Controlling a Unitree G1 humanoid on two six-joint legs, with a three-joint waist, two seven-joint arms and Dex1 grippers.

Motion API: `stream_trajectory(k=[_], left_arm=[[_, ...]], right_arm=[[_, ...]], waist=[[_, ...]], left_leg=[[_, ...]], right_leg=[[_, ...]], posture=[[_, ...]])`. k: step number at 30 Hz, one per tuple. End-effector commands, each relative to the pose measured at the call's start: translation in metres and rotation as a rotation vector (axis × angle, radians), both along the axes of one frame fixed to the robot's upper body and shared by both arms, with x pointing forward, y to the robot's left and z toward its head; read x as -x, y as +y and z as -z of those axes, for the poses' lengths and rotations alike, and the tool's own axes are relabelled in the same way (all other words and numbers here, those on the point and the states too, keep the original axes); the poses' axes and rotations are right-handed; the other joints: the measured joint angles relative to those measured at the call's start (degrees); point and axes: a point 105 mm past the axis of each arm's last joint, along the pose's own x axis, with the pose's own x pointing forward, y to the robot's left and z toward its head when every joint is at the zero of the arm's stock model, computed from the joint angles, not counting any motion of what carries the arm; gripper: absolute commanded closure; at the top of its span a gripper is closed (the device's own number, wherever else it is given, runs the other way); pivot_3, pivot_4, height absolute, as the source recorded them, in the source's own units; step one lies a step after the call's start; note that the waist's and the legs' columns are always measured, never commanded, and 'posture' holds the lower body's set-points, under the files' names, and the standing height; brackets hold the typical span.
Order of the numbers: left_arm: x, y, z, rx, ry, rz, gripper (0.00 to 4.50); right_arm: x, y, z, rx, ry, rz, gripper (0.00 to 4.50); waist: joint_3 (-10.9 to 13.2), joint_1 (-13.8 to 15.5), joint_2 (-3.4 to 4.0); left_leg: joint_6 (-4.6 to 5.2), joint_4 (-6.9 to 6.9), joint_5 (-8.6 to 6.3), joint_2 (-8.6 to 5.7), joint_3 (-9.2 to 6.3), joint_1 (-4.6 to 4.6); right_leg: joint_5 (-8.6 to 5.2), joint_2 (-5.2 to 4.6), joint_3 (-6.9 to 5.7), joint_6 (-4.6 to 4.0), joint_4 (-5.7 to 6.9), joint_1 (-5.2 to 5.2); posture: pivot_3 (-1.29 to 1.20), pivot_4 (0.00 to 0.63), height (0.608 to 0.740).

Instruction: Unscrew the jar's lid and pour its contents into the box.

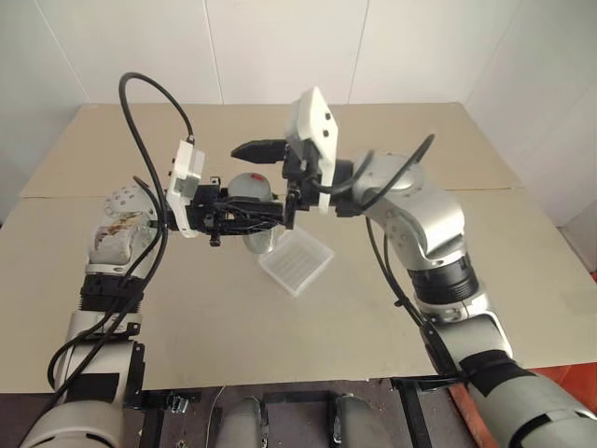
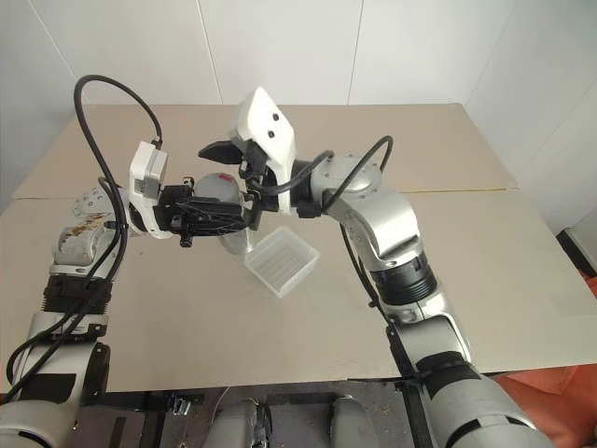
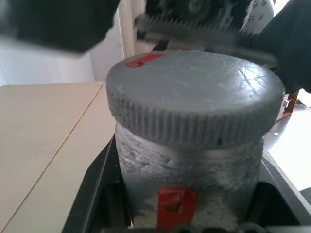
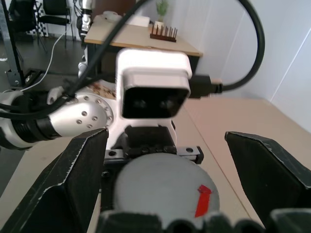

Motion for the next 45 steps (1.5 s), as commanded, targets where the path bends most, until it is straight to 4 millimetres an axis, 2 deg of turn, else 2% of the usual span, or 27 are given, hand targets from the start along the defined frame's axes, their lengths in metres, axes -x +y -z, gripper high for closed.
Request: stream_trajectory(k=[1, 5, 14, 22, 30, 38, 45], left_arm=[[0.006, 0.0, -0.012, 0.014, -0.043, 0.015, 2.48], [0.007, 0.004, -0.012, 0.009, -0.042, 0.002, 2.48], [0.008, 0.017, -0.011, -0.001, -0.038, -0.022, 2.48], [0.01, 0.021, -0.011, -0.007, -0.043, -0.025, 2.48], [0.01, 0.021, -0.011, -0.008, -0.045, -0.024, 2.48], [0.009, 0.019, -0.009, -0.006, -0.043, -0.024, 2.48], [0.008, 0.016, -0.008, -0.004, -0.042, -0.02, 2.48]], right_arm=[[0.003, 0.004, -0.016, -0.024, -0.062, -0.009, 0.01], [-0.002, 0.0, -0.015, -0.026, -0.053, 0.006, 0.01], [-0.009, -0.024, -0.013, -0.016, -0.062, 0.063, 0.01], [-0.012, -0.04, -0.012, -0.006, -0.067, 0.099, 0.01], [-0.006, -0.044, -0.01, 0.005, -0.078, 0.073, 0.01], [0.012, -0.045, -0.008, 0.009, -0.098, -0.023, 0.01], [0.016, -0.029, -0.01, -0.005, -0.086, -0.037, 0.01]], waist=[[0.0, 0.0, 0.0], [0.0, 0.0, 0.0], [0.0, 0.0, 0.0], [0.0, 0.0, 0.0], [0.0, 0.0, 0.0], [0.0, 0.0, 0.0], [0.0, 0.0, 0.0]], left_leg=[[0.0, 0.0, 0.0, 0.0, 0.0, 0.0], [0.0, 0.0, 0.0, 0.01, 0.0, 0.0], [0.0, 0.0, 0.0, 0.0, 0.0, 0.0], [0.0, 0.0, 0.0, 0.0, 0.0, 0.0], [0.0, 0.0, 0.0, 0.0, 0.0, 0.0], [0.01, 0.0, 0.0, 0.01, 0.0, 0.0], [0.01, 0.0, 0.0, 0.01, 0.0, 0.0]], right_leg=[[0.0, 0.0, 0.0, 0.0, 0.0, 0.0], [0.0, 0.0, -0.01, 0.0, 0.01, 0.0], [0.0, 0.0, -0.01, 0.0, 0.0, 0.0], [0.0, 0.0, -0.01, 0.0, 0.0, 0.0], [0.0, -0.01, -0.01, 0.0, 0.0, 0.0], [0.0, 0.0, 0.0, 0.0, 0.0, 0.0], [0.0, 0.0, 0.0, 0.0, 0.0, 0.0]], posture=[[0.0, 0.15, 0.74], [0.0, 0.15, 0.74], [0.0, 0.15, 0.74], [0.0, 0.15, 0.74], [0.0, 0.15, 0.74], [0.0, 0.15, 0.74], [0.0, 0.15, 0.74]])
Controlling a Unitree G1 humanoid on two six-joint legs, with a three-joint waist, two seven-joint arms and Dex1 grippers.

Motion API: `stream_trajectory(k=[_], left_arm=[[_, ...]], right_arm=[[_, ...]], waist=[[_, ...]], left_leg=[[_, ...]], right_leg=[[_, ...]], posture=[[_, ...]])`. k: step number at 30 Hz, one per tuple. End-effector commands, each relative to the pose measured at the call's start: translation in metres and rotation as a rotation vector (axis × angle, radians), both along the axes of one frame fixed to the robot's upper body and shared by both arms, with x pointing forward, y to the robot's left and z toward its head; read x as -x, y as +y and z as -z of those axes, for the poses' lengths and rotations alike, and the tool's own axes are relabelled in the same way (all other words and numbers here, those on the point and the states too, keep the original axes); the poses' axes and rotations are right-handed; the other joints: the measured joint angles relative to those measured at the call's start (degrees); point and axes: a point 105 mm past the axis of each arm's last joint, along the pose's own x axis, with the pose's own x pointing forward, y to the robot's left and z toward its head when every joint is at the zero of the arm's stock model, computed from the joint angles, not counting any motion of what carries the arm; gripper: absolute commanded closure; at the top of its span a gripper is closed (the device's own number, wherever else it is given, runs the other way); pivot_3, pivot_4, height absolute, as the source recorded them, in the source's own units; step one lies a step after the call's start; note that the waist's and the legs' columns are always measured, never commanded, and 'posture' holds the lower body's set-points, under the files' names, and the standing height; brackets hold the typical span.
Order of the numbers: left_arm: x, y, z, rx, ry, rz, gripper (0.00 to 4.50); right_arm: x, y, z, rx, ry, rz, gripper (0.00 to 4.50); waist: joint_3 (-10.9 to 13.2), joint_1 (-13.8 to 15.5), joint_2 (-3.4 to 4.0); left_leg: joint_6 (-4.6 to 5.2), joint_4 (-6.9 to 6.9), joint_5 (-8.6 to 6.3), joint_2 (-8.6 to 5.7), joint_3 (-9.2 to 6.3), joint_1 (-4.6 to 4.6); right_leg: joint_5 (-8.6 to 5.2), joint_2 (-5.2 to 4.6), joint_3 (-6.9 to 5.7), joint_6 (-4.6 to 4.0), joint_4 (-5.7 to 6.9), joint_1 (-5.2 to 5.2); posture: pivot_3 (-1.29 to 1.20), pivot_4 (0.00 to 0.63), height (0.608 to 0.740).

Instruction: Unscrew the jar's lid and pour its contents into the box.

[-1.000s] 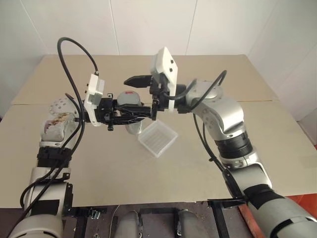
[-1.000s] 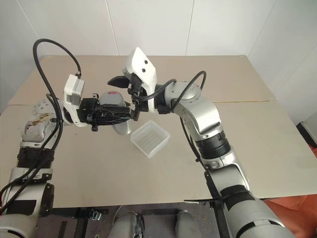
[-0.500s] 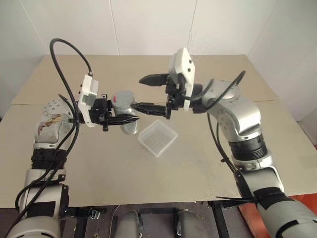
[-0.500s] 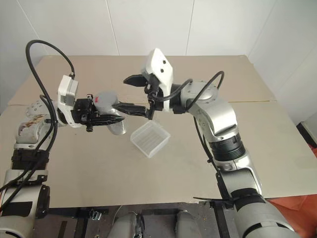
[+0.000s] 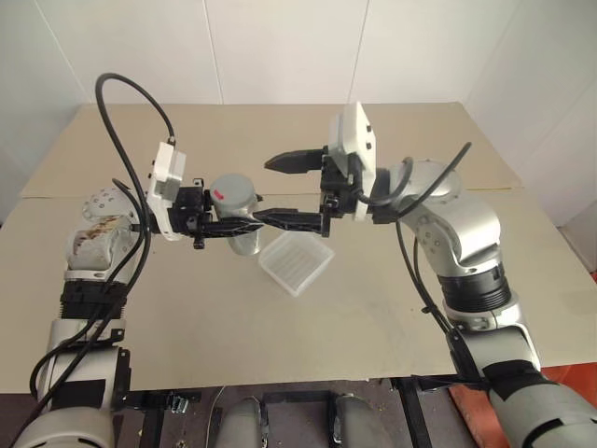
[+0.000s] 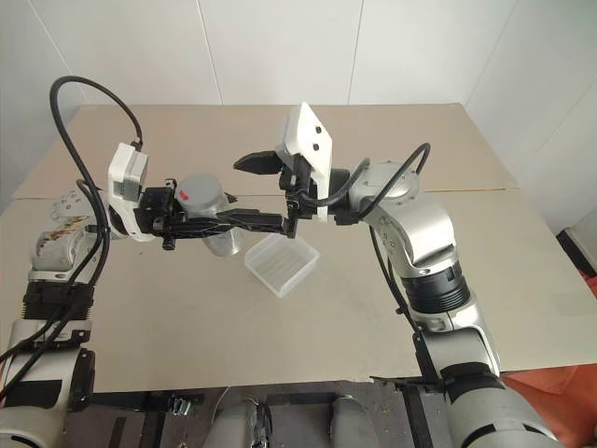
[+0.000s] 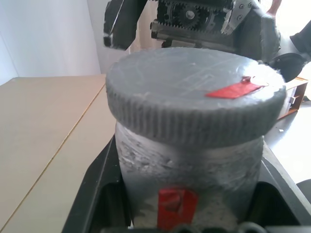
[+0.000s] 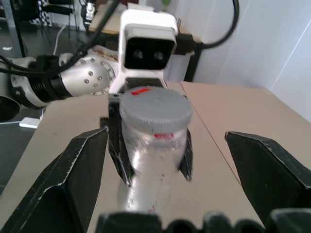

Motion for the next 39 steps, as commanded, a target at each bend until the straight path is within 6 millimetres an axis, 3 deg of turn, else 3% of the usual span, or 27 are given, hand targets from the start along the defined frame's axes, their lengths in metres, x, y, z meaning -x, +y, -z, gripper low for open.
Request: stream_trajectory(k=[1, 8, 20, 23, 27, 34, 39], left_arm=[[0.004, -0.004, -0.01, 0.009, -0.054, 0.021, 2.48], [0.004, -0.006, -0.01, 0.011, -0.056, 0.025, 2.48], [0.005, -0.006, -0.009, 0.012, -0.053, 0.02, 2.48], [0.005, -0.006, -0.009, 0.012, -0.053, 0.019, 2.48], [0.005, -0.006, -0.009, 0.011, -0.054, 0.017, 2.48], [0.006, -0.005, -0.005, -0.005, -0.055, 0.015, 2.48], [0.005, 0.001, 0.002, -0.039, -0.052, -0.01, 2.48]], right_arm=[[0.004, 0.011, -0.017, -0.032, -0.052, 0.006, 0.01], [0.001, 0.026, -0.019, -0.028, -0.038, 0.022, 0.01], [0.003, 0.035, -0.014, -0.003, -0.009, -0.01, 0.01], [0.002, 0.036, -0.013, 0.001, -0.004, -0.016, 0.56], [0.002, 0.037, -0.013, -0.001, 0.002, -0.018, 1.76], [0.003, 0.031, -0.028, -0.06, 0.067, -0.045, 1.77], [-0.014, 0.002, -0.051, -0.179, 0.129, 0.051, 1.77]], waist=[[0.0, 0.0, 0.0], [0.0, 0.0, 0.0], [0.0, 0.0, 0.0], [0.0, 0.0, 0.0], [0.0, 0.0, 0.0], [0.0, 0.0, 0.0], [0.0, 0.1, 0.0]], left_leg=[[0.0, 0.0, 0.0, 0.0, 0.0, 0.0], [0.0, 0.0, 0.0, -0.01, 0.01, 0.0], [0.0, 0.0, 0.0, 0.0, 0.0, 0.0], [0.0, 0.0, 0.0, 0.0, 0.01, 0.0], [0.0, 0.0, 0.0, 0.0, 0.0, 0.0], [-0.01, 0.0, 0.0, 0.0, 0.0, 0.0], [0.0, 0.0, 0.0, 0.0, 0.0, 0.0]], right_leg=[[0.0, 0.0, 0.0, 0.0, 0.01, 0.0], [0.0, -0.01, 0.0, 0.0, 0.0, 0.0], [0.0, -0.01, -0.01, 0.0, 0.0, 0.0], [0.0, 0.0, 0.0, 0.0, 0.0, 0.0], [0.0, 0.0, -0.01, 0.0, 0.01, 0.0], [0.0, 0.0, -0.01, 0.0, 0.01, 0.0], [0.0, -0.02, -0.01, 0.0, -0.01, 0.0]], posture=[[0.0, 0.15, 0.74], [0.0, 0.15, 0.74], [0.0, 0.15, 0.74], [0.0, 0.15, 0.74], [0.0, 0.15, 0.74], [0.0, 0.15, 0.74], [0.0, 0.15, 0.74]])
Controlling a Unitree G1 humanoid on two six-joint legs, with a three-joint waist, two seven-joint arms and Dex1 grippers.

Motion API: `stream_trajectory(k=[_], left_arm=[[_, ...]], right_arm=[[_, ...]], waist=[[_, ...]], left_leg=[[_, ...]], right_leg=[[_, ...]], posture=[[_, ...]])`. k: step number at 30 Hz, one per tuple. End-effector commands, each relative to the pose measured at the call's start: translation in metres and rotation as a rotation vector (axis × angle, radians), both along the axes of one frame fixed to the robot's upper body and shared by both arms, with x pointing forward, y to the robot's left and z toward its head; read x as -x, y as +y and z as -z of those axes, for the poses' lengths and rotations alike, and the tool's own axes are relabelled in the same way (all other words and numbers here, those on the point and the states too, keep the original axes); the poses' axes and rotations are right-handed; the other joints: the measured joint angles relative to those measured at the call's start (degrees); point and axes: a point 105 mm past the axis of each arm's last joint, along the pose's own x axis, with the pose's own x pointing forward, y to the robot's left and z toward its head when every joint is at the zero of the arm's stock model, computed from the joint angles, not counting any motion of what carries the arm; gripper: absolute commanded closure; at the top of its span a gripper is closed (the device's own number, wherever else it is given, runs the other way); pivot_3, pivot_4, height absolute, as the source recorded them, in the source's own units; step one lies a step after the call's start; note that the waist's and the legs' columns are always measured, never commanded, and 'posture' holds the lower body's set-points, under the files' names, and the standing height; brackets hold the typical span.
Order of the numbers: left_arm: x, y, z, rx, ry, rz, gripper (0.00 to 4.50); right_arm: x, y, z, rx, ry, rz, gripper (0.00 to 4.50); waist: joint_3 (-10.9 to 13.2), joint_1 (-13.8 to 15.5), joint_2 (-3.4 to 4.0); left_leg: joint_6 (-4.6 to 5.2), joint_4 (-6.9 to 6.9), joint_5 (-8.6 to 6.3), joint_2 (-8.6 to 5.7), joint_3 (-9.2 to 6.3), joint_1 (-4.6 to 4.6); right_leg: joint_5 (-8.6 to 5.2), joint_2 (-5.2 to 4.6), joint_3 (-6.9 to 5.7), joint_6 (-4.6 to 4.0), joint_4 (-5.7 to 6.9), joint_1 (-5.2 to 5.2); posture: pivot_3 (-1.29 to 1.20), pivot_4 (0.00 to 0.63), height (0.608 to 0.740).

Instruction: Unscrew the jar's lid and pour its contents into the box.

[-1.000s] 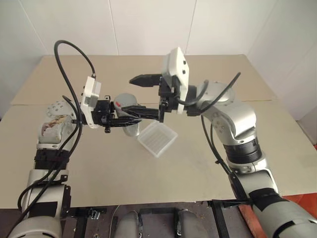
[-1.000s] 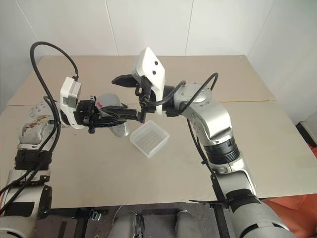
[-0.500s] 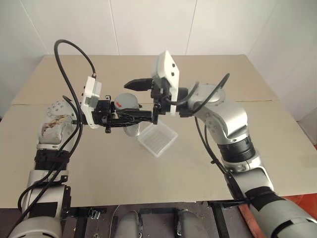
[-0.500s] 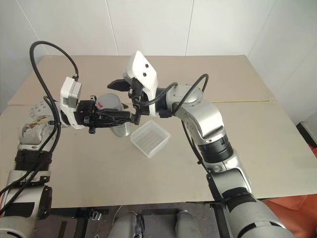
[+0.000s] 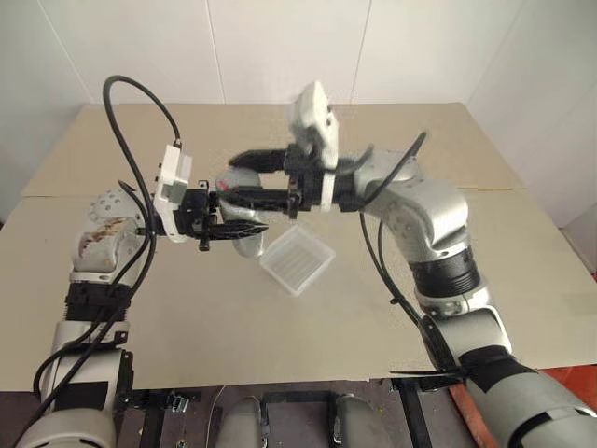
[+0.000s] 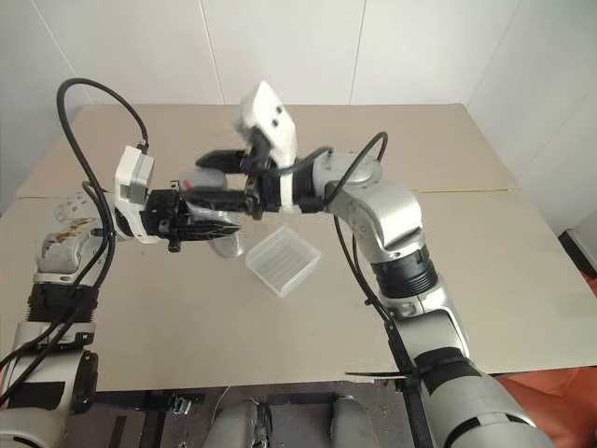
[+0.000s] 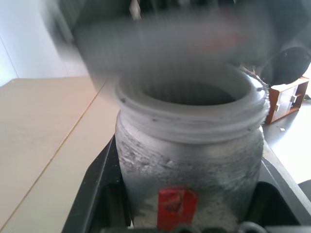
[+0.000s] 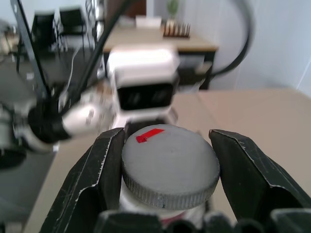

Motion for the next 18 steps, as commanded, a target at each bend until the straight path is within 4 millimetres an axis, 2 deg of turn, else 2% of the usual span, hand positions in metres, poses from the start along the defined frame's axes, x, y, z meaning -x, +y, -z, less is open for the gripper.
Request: stream_trajectory(k=[1, 5, 10, 11, 15, 18], left_arm=[[0.002, 0.006, -0.003, -0.029, -0.044, -0.018, 2.48], [0.001, 0.013, -0.002, -0.022, -0.05, -0.069, 2.48], [-0.004, 0.017, -0.003, 0.007, -0.095, -0.177, 2.48], [-0.005, 0.017, -0.003, 0.007, -0.099, -0.188, 2.48], [-0.015, 0.015, -0.003, 0.022, -0.165, -0.304, 2.48], [-0.019, 0.011, -0.004, 0.024, -0.202, -0.335, 2.48]], right_arm=[[-0.009, -0.029, -0.027, -0.103, -0.008, 0.093, 1.77], [-0.027, -0.07, -0.011, -0.076, -0.05, 0.302, 1.77], [-0.047, -0.138, 0.074, 0.161, -0.039, 0.62, 1.77], [-0.047, -0.144, 0.084, 0.182, -0.028, 0.643, 1.77], [-0.05, -0.171, 0.153, 0.285, 0.085, 0.812, 1.77], [-0.048, -0.176, 0.175, 0.327, 0.115, 0.839, 1.77]], waist=[[0.0, 0.1, 0.0], [0.0, 0.3, -0.01], [0.0, 0.5, -0.01], [0.0, 0.4, -0.01], [0.0, -0.1, -0.01], [0.0, -0.3, -0.01]], left_leg=[[0.0, 0.0, 0.0, 0.0, 0.0, 0.0], [0.02, -0.01, -0.02, -0.01, -0.01, 0.0], [0.06, -0.01, -0.04, -0.04, 0.03, -0.02], [0.06, -0.01, -0.04, -0.04, 0.03, -0.03], [0.02, -0.02, -0.01, -0.03, 0.03, 0.06], [0.01, -0.02, -0.01, -0.04, 0.05, 0.12]], right_leg=[[0.0, 0.0, 0.0, 0.0, -0.01, 0.0], [0.0, -0.03, -0.04, 0.0, -0.04, 0.06], [-0.01, -0.06, 0.02, 0.02, -0.09, 0.03], [-0.01, -0.05, 0.02, 0.02, -0.09, 0.02], [-0.01, -0.02, 0.07, 0.02, -0.23, 0.02], [-0.01, -0.02, 0.13, 0.02, -0.19, 0.02]], posture=[[0.0, 0.15, 0.74], [0.0, 0.15, 0.74], [0.0, 0.15, 0.74], [0.0, 0.15, 0.74], [0.0, 0.15, 0.74], [0.0, 0.15, 0.74]])
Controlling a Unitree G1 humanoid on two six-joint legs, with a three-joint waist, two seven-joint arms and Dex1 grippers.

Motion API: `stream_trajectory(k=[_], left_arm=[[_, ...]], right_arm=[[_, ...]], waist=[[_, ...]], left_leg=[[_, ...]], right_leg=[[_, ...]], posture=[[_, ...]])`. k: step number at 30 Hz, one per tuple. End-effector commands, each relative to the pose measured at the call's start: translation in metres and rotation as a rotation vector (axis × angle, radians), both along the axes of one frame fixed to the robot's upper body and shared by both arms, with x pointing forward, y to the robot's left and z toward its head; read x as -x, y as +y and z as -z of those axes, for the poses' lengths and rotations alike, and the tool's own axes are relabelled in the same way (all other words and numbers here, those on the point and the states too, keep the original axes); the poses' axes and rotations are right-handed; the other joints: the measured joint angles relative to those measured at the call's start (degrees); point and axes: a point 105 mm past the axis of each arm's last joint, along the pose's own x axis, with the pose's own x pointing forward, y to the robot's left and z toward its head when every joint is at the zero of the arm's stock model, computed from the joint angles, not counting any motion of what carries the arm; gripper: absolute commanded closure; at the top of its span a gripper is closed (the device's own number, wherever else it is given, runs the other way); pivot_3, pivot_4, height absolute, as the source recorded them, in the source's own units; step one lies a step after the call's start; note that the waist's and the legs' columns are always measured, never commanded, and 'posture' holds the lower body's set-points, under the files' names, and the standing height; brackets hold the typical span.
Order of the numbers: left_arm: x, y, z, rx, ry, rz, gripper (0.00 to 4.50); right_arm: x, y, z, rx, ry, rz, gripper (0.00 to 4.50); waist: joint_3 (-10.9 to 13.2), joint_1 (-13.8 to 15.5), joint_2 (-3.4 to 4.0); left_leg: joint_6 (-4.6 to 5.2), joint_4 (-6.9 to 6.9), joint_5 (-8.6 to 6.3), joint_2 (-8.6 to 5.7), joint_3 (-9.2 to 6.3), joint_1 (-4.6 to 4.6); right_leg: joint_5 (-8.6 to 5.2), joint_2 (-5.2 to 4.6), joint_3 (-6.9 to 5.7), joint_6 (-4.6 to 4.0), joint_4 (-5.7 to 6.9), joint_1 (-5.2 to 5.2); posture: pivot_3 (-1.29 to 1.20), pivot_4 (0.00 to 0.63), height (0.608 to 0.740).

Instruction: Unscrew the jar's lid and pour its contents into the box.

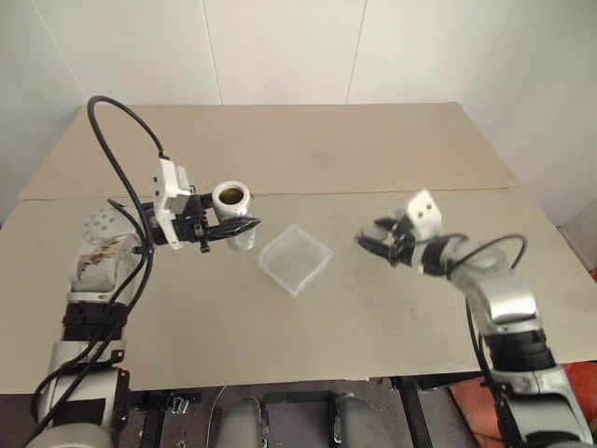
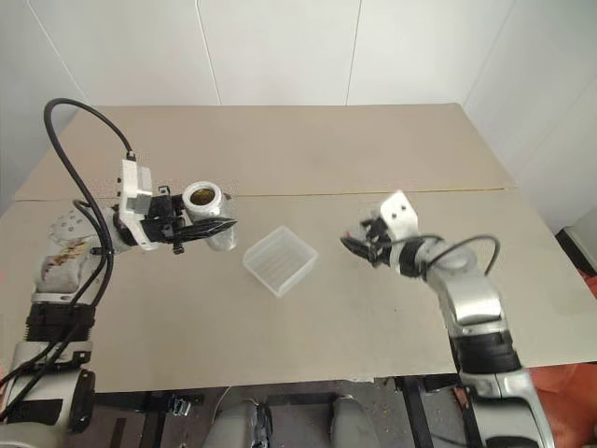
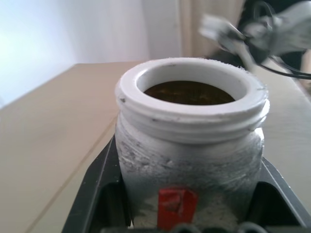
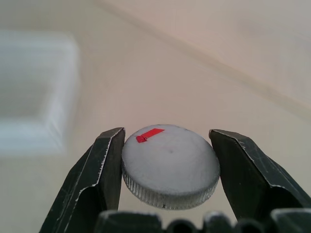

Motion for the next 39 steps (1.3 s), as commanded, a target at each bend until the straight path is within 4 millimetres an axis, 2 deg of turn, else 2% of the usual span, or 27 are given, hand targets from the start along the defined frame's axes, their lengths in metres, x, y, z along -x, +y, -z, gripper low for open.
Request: stream_trajectory(k=[1, 5, 6, 8, 11, 14, 15, 17, 19, 21, 23, 27, 32, 39], left_arm=[[0.0, -0.004, -0.013, -0.011, -0.102, -0.041, 2.48], [-0.007, -0.01, -0.012, -0.061, -0.186, -0.09, 2.48], [-0.009, -0.012, -0.012, -0.077, -0.214, -0.111, 2.48], [-0.016, -0.014, -0.01, -0.126, -0.296, -0.165, 2.48], [-0.028, -0.021, -0.004, -0.246, -0.519, -0.248, 2.48], [-0.039, -0.031, -0.008, -0.322, -0.779, -0.328, 2.48], [-0.041, -0.039, -0.011, -0.417, -0.952, -0.328, 2.48], [-0.04, -0.053, -0.015, -0.528, -1.225, -0.282, 2.48], [-0.041, -0.065, -0.017, -0.582, -1.453, -0.24, 2.48], [-0.042, -0.079, -0.015, -0.664, -1.76, -0.146, 2.48], [-0.043, -0.09, -0.009, -0.681, -1.936, -0.042, 2.48], [-0.05, -0.097, 0.013, -0.722, -2.05, 0.102, 2.48], [-0.054, -0.098, 0.023, -0.758, -2.123, 0.163, 2.48], [-0.054, -0.103, 0.018, -0.719, -2.131, 0.105, 2.48]], right_arm=[[-0.002, -0.001, -0.004, 0.028, -0.055, 0.017, 1.42], [0.0, -0.008, -0.003, 0.048, -0.037, 0.007, 0.19], [0.002, -0.009, -0.007, 0.05, -0.038, -0.007, 0.03], [0.007, -0.011, -0.017, 0.05, -0.041, -0.037, 0.03], [0.027, -0.005, -0.048, -0.069, 0.017, -0.175, 0.03], [0.054, 0.011, -0.075, -0.121, 0.078, -0.36, 0.03], [0.063, 0.019, -0.082, -0.11, 0.117, -0.431, 0.03], [0.075, 0.029, -0.094, -0.11, 0.169, -0.519, 0.03], [0.081, 0.036, -0.104, -0.127, 0.199, -0.576, 0.03], [0.083, 0.044, -0.114, -0.122, 0.231, -0.621, 0.03], [0.083, 0.049, -0.119, -0.097, 0.234, -0.649, 0.03], [0.075, 0.056, -0.125, -0.086, 0.214, -0.638, 0.03], [0.075, 0.059, -0.132, -0.118, 0.187, -0.63, 0.03], [0.079, 0.057, -0.135, -0.145, 0.161, -0.628, 0.03]], waist=[[0.0, -0.1, 0.0], [0.0, 0.2, 0.0], [0.0, 0.3, 0.0], [0.0, 0.6, 0.0], [0.0, 1.2, 0.0], [0.0, 1.7, 0.0], [0.0, 1.7, -0.01], [0.0, 1.7, -0.02], [0.0, 1.8, -0.03], [0.0, 1.9, -0.03], [0.0, 1.9, -0.02], [0.0, 1.9, -0.02], [0.0, 1.9, -0.03], [0.0, 2.0, -0.03]], left_leg=[[0.0, 0.0, 0.0, 0.0, 0.0, 0.0], [0.0, 0.01, 0.0, -0.01, -0.02, 0.02], [0.01, 0.01, 0.0, -0.02, -0.02, 0.01], [0.02, 0.01, -0.01, -0.03, -0.02, -0.01], [0.05, 0.02, -0.03, -0.05, -0.02, -0.02], [0.06, 0.04, -0.04, -0.04, -0.03, 0.0], [0.07, 0.03, -0.04, -0.04, -0.04, 0.0], [0.08, 0.04, -0.05, -0.03, -0.06, -0.01], [0.09, 0.03, -0.06, -0.04, -0.08, -0.02], [0.14, 0.02, -0.09, -0.05, -0.06, -0.04], [0.18, 0.02, -0.11, -0.1, -0.04, -0.08], [0.26, 0.06, -0.16, -0.1, 0.03, -0.26], [0.09, 0.22, -0.04, -0.08, 0.05, -0.94], [0.14, 0.32, -0.07, -0.09, 0.05, -1.01]], right_leg=[[0.0, 0.0, 0.01, 0.0, 0.01, 0.0], [0.01, 0.0, 0.0, 0.0, 0.0, 0.03], [0.01, -0.01, 0.0, 0.0, -0.02, 0.03], [0.01, -0.03, -0.01, 0.0, -0.05, 0.04], [0.02, -0.04, -0.01, 0.02, -0.1, 0.06], [0.04, -0.04, -0.03, 0.01, -0.1, 0.08], [0.05, -0.03, -0.04, 0.0, -0.11, 0.1], [0.09, -0.04, -0.05, 0.0, -0.13, 0.09], [0.12, -0.06, -0.06, 0.02, -0.15, 0.1], [0.13, -0.09, -0.07, 0.05, -0.12, 0.11], [0.18, -0.12, -0.06, 0.13, -0.04, 0.09], [0.18, -0.14, -0.11, 0.17, -0.03, -0.03], [0.18, -0.12, -0.1, 0.17, 0.22, -0.82], [0.18, -0.15, -0.1, 0.18, 0.26, -0.87]], posture=[[0.0, 0.15, 0.74], [0.0, 0.15, 0.74], [0.0, 0.15, 0.74], [0.0, 0.15, 0.74], [0.0, 0.15, 0.74], [0.0, 0.15, 0.74], [0.0, 0.15, 0.74], [0.0, 0.15, 0.74], [0.0, 0.15, 0.74], [0.0, 0.15, 0.74], [0.0, 0.15, 0.74], [0.0, 0.15, 0.74], [0.0, 0.15, 0.74], [0.0, 0.15, 0.74]])
